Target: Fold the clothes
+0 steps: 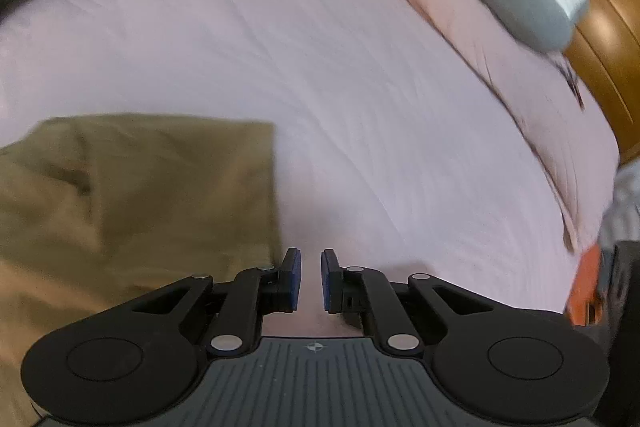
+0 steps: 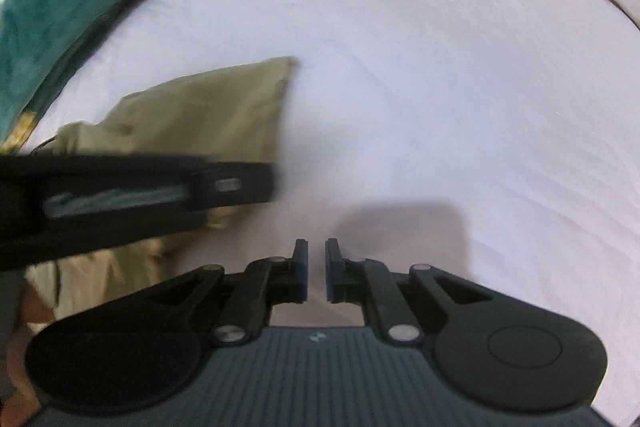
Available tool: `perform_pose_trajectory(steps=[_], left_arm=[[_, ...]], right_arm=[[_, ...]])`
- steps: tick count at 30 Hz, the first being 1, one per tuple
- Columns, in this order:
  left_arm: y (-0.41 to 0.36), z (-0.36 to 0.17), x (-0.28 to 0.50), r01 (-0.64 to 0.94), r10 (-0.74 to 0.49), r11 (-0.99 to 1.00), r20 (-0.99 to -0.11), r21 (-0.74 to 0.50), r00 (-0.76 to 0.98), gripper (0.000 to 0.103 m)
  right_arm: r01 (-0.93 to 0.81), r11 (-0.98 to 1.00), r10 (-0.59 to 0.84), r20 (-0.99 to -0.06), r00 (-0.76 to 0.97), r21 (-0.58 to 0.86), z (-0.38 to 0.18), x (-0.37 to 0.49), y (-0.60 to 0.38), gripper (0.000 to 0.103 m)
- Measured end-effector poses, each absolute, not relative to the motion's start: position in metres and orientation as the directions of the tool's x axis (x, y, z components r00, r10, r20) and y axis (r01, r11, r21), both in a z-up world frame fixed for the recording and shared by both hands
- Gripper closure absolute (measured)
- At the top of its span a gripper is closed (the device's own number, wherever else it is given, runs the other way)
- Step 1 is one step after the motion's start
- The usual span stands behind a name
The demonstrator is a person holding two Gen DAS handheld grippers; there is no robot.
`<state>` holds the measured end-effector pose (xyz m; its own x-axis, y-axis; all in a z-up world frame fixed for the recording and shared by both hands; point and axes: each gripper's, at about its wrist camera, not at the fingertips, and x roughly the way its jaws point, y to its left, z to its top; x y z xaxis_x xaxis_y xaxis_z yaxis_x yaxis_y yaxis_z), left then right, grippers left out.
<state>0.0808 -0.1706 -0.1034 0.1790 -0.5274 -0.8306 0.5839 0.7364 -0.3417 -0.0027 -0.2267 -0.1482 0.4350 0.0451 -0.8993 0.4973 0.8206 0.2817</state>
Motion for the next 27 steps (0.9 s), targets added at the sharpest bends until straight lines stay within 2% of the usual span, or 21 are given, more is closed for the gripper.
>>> perform_pose_trajectory(steps=[4,6,8,10,11,12,13,17,20,23,27], left_arm=[[-0.138,-0.077,0.077,0.506,-0.469,0.819,-0.822,-0.269,0.322,0.087],[-0.114,-0.062,0.074,0.438,-0.395,0.877,-0.816,-0.198,0.422,0.085],[-0.083,-0.051,0.068,0.323,-0.268,0.941,-0.811,-0.104,0.520,0.083],[-0.051,-0.045,0.060,0.191,-0.134,0.981,-0.799,-0.024,0.587,0.070],[-0.038,-0.047,0.057,0.141,-0.084,0.990,-0.803,0.000,0.590,0.065],[-0.025,-0.050,0.054,0.092,-0.036,0.995,-0.807,0.023,0.590,0.057],[-0.013,-0.053,0.051,0.044,0.012,0.998,-0.809,0.047,0.587,0.055],[0.024,-0.076,0.041,-0.041,0.080,0.997,-0.869,0.068,0.488,0.055],[0.036,-0.077,0.035,-0.052,0.081,0.997,-0.866,0.064,0.494,0.055],[0.041,-0.077,0.037,-0.053,0.084,0.996,-0.852,0.066,0.516,0.054],[0.045,-0.082,0.043,-0.064,0.058,0.998,-0.844,0.028,0.534,0.048]], right_arm=[[0.487,0.805,0.050,-0.858,0.511,0.337,-0.127,-0.002,-0.234,0.095],[0.448,0.811,0.077,-0.829,0.555,0.376,-0.113,0.009,-0.226,0.095],[0.372,0.834,0.127,-0.797,0.590,0.407,-0.099,0.028,-0.208,0.094],[0.272,0.857,0.197,-0.766,0.613,0.438,-0.085,0.050,-0.184,0.089],[0.223,0.865,0.232,-0.752,0.617,0.450,-0.080,0.060,-0.171,0.081],[0.167,0.873,0.269,-0.738,0.619,0.459,-0.075,0.072,-0.156,0.070],[0.112,0.880,0.302,-0.727,0.616,0.461,-0.072,0.085,-0.141,0.059],[-0.081,0.892,0.408,-0.714,0.569,0.446,-0.064,0.139,-0.078,0.052],[-0.166,0.887,0.451,-0.732,0.511,0.430,-0.066,0.157,-0.044,0.050],[-0.232,0.893,0.451,-0.755,0.475,0.387,-0.070,0.163,-0.016,0.050],[-0.289,0.898,0.436,-0.765,0.474,0.333,-0.063,0.165,0.007,0.049]])
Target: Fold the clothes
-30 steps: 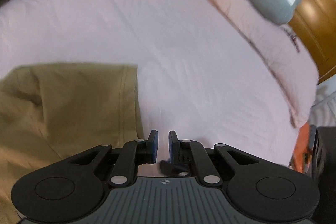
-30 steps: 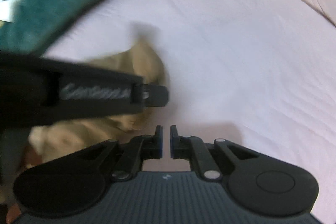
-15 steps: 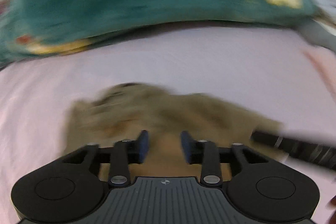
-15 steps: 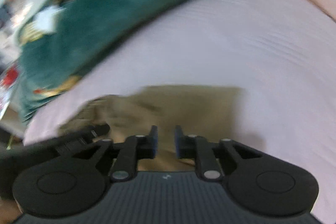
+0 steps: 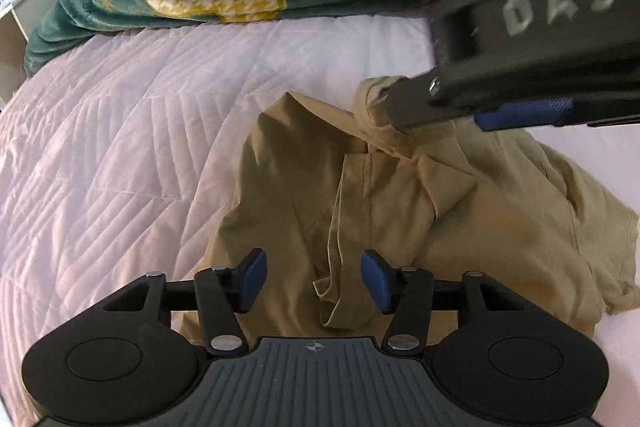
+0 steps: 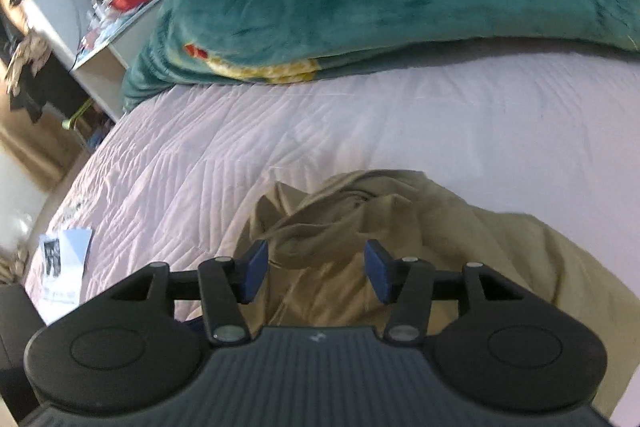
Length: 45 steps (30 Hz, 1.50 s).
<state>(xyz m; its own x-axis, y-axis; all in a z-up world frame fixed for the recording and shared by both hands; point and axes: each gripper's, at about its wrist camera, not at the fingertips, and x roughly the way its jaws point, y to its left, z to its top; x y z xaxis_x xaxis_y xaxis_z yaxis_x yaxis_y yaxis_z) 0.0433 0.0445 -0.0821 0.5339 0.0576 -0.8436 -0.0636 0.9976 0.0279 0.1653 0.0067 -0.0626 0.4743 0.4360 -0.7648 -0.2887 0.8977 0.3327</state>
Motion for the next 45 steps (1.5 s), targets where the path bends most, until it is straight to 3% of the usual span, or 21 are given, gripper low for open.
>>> perform_pose_trajectory(steps=[14,25,29,32,34,35,37,40,45], left_arm=[[0.046,-0.118,0.064,-0.022,-0.046,0.997,-0.829,-0.070,0.558,0.046],[0.054,-0.140,0.070,0.068,-0.124,0.992,-0.824,-0.104,0.553,0.046],[0.058,-0.143,0.074,0.081,-0.138,0.990,-0.826,-0.112,0.546,0.046],[0.065,-0.143,0.081,0.075,-0.160,0.987,-0.830,-0.142,0.535,0.050],[0.071,-0.143,0.084,0.070,-0.163,0.986,-0.831,-0.149,0.533,0.060],[0.075,-0.143,0.085,0.064,-0.167,0.985,-0.830,-0.158,0.533,0.063],[0.082,-0.142,0.088,0.050,-0.177,0.983,-0.827,-0.177,0.533,0.074],[0.092,-0.143,0.089,0.038,-0.216,0.972,-0.815,-0.232,0.538,0.081],[0.103,-0.133,0.086,0.026,-0.225,0.966,-0.791,-0.257,0.568,0.085]], right_arm=[[-0.338,0.928,0.321,-0.793,0.518,0.155,-0.077,0.171,0.036,0.046],[-0.265,0.913,0.400,-0.812,0.425,0.311,-0.087,0.196,0.039,0.039],[-0.239,0.942,0.314,-0.864,0.393,0.234,-0.102,0.202,0.050,0.040],[-0.229,0.952,0.281,-0.871,0.403,0.202,-0.107,0.204,0.056,0.051],[-0.231,0.954,0.277,-0.861,0.426,0.193,-0.107,0.203,0.058,0.083],[-0.226,0.954,0.280,-0.855,0.436,0.197,-0.107,0.203,0.057,0.089],[-0.214,0.951,0.298,-0.837,0.459,0.222,-0.105,0.202,0.054,0.092],[-0.209,0.949,0.311,-0.811,0.496,0.236,-0.099,0.200,0.053,0.093],[-0.204,0.943,0.331,-0.781,0.529,0.261,-0.087,0.202,0.056,0.094]])
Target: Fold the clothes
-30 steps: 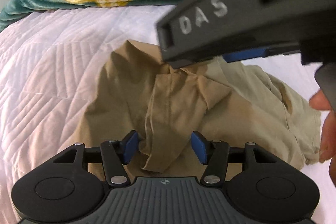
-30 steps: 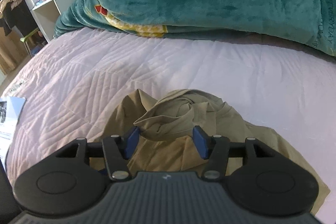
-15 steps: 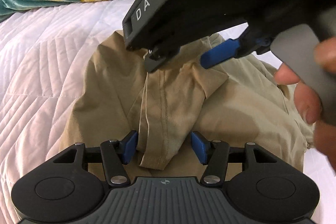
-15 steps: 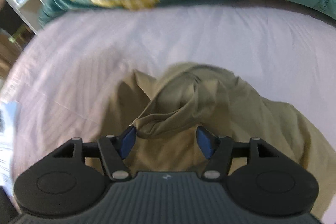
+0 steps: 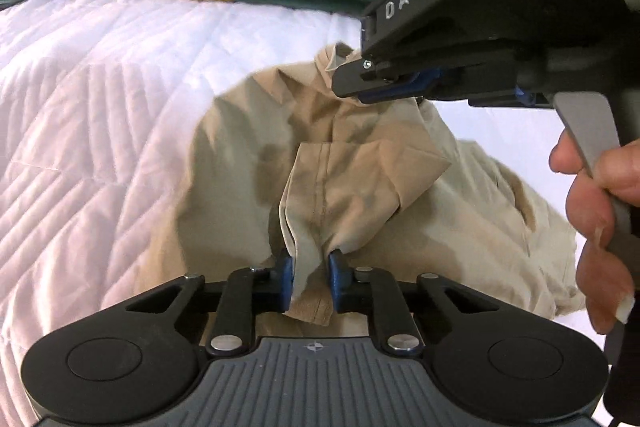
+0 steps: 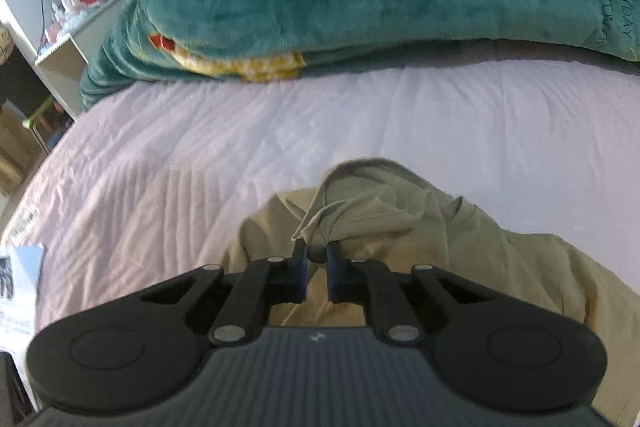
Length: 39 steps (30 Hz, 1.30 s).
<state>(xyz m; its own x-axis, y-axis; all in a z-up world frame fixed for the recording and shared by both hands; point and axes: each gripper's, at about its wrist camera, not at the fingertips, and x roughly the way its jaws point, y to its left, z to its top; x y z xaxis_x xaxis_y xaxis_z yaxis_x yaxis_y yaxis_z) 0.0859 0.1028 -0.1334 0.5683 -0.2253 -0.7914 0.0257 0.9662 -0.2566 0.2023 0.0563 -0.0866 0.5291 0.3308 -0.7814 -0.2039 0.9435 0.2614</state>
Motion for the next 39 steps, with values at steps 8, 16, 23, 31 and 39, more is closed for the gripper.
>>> perform_pose_trajectory(steps=[8,16,23,31,39], left_arm=[[0.142,-0.109,0.075,-0.103,-0.174,0.946,-0.749,-0.307,0.639,0.085],[0.215,-0.083,0.096,-0.215,-0.041,0.939,-0.707,-0.269,0.706,0.085],[0.276,-0.084,0.147,-0.212,0.028,0.964,-0.727,-0.162,0.686,0.085],[0.267,-0.078,0.122,-0.171,-0.130,0.936,-0.755,-0.306,0.642,0.084],[0.191,-0.087,0.080,-0.065,-0.256,0.941,-0.826,-0.331,0.503,0.076]], right_arm=[[-0.243,0.914,0.405,-0.725,0.557,0.324,-0.061,0.212,0.079,0.094],[-0.314,0.881,0.472,-0.661,0.583,0.353,-0.038,0.245,0.141,0.094],[-0.288,0.881,0.472,-0.714,0.517,0.375,-0.067,0.295,0.176,0.090],[-0.288,0.889,0.453,-0.776,0.439,0.356,-0.060,0.264,0.142,0.063],[-0.077,0.958,0.284,-0.881,0.379,0.275,-0.084,0.149,0.051,0.060]])
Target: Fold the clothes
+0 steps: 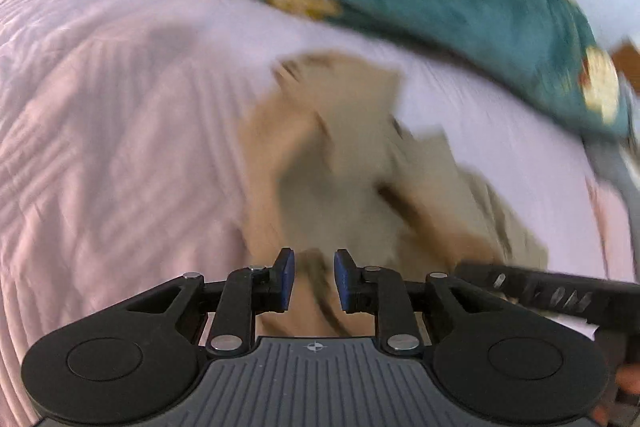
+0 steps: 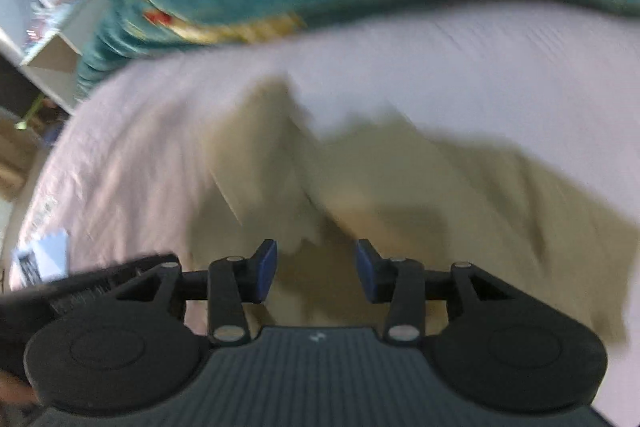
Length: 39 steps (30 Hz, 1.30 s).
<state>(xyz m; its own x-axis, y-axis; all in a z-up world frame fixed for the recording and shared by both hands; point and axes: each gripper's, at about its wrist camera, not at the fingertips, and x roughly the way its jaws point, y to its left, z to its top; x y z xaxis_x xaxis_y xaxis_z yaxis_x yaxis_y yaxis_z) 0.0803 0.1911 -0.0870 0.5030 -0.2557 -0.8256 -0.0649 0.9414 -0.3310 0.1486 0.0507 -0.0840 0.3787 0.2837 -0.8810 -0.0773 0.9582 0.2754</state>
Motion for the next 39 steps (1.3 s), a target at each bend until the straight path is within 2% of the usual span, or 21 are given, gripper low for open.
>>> perform_pose_trajectory(steps=[4,8,9,12,14,17,22,25,28,30,33,35,38,39], left_arm=[[0.155,-0.091,0.063,0.006,-0.258,0.959,-0.861,-0.284,0.439,0.071],[0.122,-0.091,0.058,0.100,-0.262,0.965,-0.873,-0.242,0.411,0.065],[0.117,-0.095,0.057,0.103,-0.225,0.974,-0.890,-0.200,0.396,0.062],[0.109,-0.107,0.055,0.085,-0.115,0.992,-0.927,-0.091,0.358,0.063],[0.117,-0.097,0.057,0.049,-0.118,0.993,-0.910,-0.108,0.398,0.063],[0.118,-0.070,0.078,0.094,-0.126,0.991,-0.857,-0.090,0.500,0.063],[0.108,-0.060,0.154,0.136,-0.130,0.989,-0.792,-0.060,0.596,0.060],[0.113,-0.090,0.197,0.039,-0.045,0.999,-0.824,-0.028,0.564,0.060],[0.132,-0.121,0.213,-0.048,0.127,0.992,-0.856,0.119,0.502,0.058],[0.157,-0.135,0.210,-0.102,0.201,0.980,-0.868,0.173,0.454,0.058],[0.202,-0.146,0.200,-0.209,0.351,0.934,-0.856,0.290,0.380,0.059],[0.231,-0.145,0.195,-0.278,0.366,0.920,-0.863,0.278,0.349,0.058],[0.244,-0.123,0.192,-0.280,0.269,0.947,-0.866,0.158,0.422,0.060],[0.238,-0.113,0.195,-0.235,0.225,0.964,-0.855,0.125,0.467,0.060]], right_arm=[[-0.028,0.977,0.210,-0.932,0.296,0.212,-0.108,0.091,0.026,0.060],[0.037,0.976,0.195,-0.940,0.280,0.214,-0.120,0.059,0.007,0.060],[0.048,0.974,0.201,-0.939,0.280,0.223,-0.123,0.054,0.003,0.060],[0.043,0.973,0.206,-0.933,0.295,0.228,-0.120,0.050,-0.005,0.060],[0.049,0.968,0.215,-0.916,0.337,0.245,-0.111,0.054,-0.018,0.060],[0.061,0.962,0.216,-0.882,0.419,0.265,-0.097,0.081,-0.043,0.060],[0.076,0.970,0.166,-0.853,0.496,0.233,-0.091,0.150,-0.071,0.059],[0.096,0.968,0.151,-0.846,0.512,0.230,-0.093,0.186,-0.078,0.059],[0.078,0.973,0.148,-0.846,0.513,0.218,-0.098,0.206,-0.077,0.059],[0.056,0.978,0.147,-0.850,0.506,0.203,-0.101,0.210,-0.077,0.059],[0.033,0.981,0.150,-0.861,0.486,0.190,-0.112,0.219,-0.073,0.059],[0.028,0.981,0.158,-0.868,0.471,0.193,-0.119,0.226,-0.072,0.059],[0.002,0.977,0.187,-0.866,0.464,0.212,-0.123,0.238,-0.067,0.059],[-0.017,0.977,0.195,-0.865,0.463,0.211,-0.123,0.243,-0.065,0.059]])
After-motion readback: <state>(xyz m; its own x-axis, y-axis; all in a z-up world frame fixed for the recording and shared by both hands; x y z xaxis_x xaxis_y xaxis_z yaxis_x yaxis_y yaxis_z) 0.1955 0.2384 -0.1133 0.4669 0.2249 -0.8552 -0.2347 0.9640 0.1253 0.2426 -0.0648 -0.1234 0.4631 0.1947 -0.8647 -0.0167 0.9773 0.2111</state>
